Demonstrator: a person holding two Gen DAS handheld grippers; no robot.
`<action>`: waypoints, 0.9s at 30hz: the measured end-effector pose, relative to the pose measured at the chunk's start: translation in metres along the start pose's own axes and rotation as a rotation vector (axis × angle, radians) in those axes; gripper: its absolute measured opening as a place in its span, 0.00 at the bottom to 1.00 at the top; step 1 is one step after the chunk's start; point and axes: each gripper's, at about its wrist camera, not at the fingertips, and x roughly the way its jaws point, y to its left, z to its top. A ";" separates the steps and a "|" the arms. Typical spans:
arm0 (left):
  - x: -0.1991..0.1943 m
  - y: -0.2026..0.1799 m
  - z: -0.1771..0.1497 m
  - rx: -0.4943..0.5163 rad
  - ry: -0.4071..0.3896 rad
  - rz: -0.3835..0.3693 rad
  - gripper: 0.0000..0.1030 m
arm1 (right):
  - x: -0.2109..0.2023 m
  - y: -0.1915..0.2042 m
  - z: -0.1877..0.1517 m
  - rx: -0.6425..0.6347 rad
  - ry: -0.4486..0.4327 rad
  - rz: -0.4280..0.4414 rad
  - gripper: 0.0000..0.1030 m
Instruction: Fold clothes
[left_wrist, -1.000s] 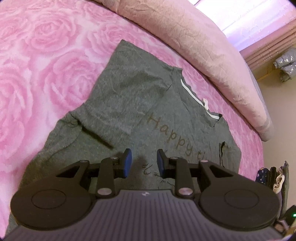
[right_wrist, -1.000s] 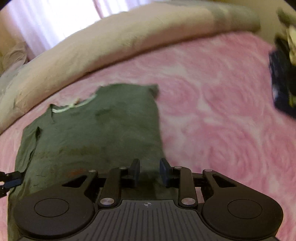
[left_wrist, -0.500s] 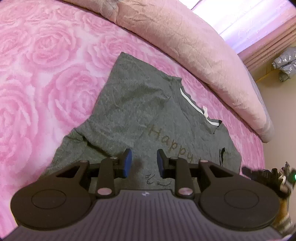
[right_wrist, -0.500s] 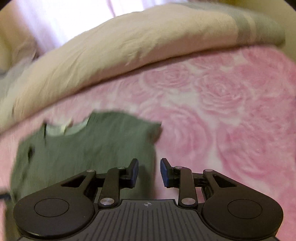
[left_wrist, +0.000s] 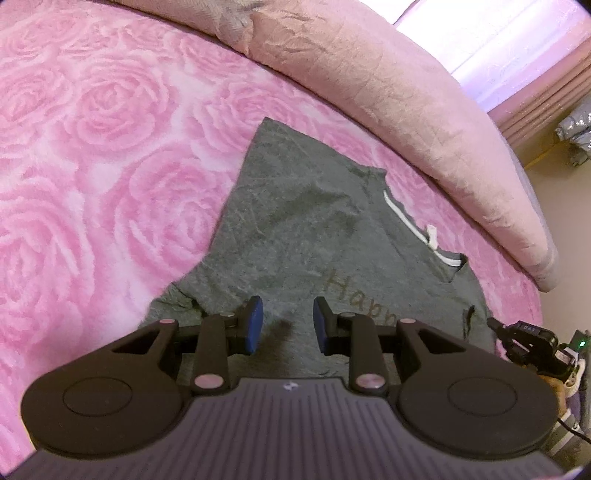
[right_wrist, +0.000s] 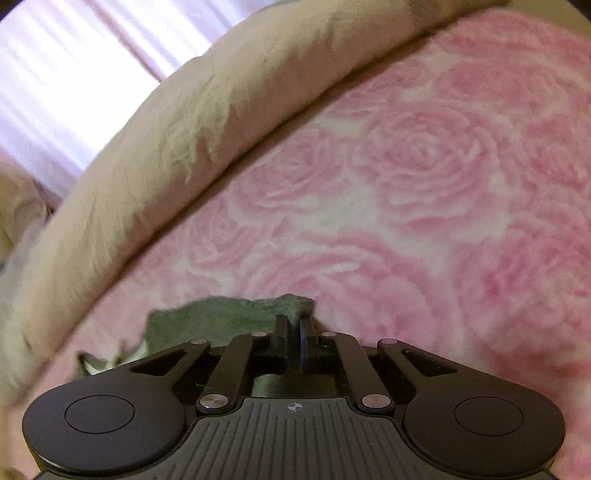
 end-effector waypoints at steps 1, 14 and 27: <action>0.001 0.000 0.000 0.001 0.001 0.005 0.23 | 0.000 0.005 -0.001 -0.031 -0.003 -0.017 0.04; 0.003 -0.006 -0.025 0.187 -0.018 0.079 0.22 | -0.081 0.049 -0.110 -0.607 0.025 -0.104 0.45; -0.094 0.037 -0.105 0.340 0.064 0.139 0.22 | -0.180 0.029 -0.200 -0.501 0.102 -0.122 0.34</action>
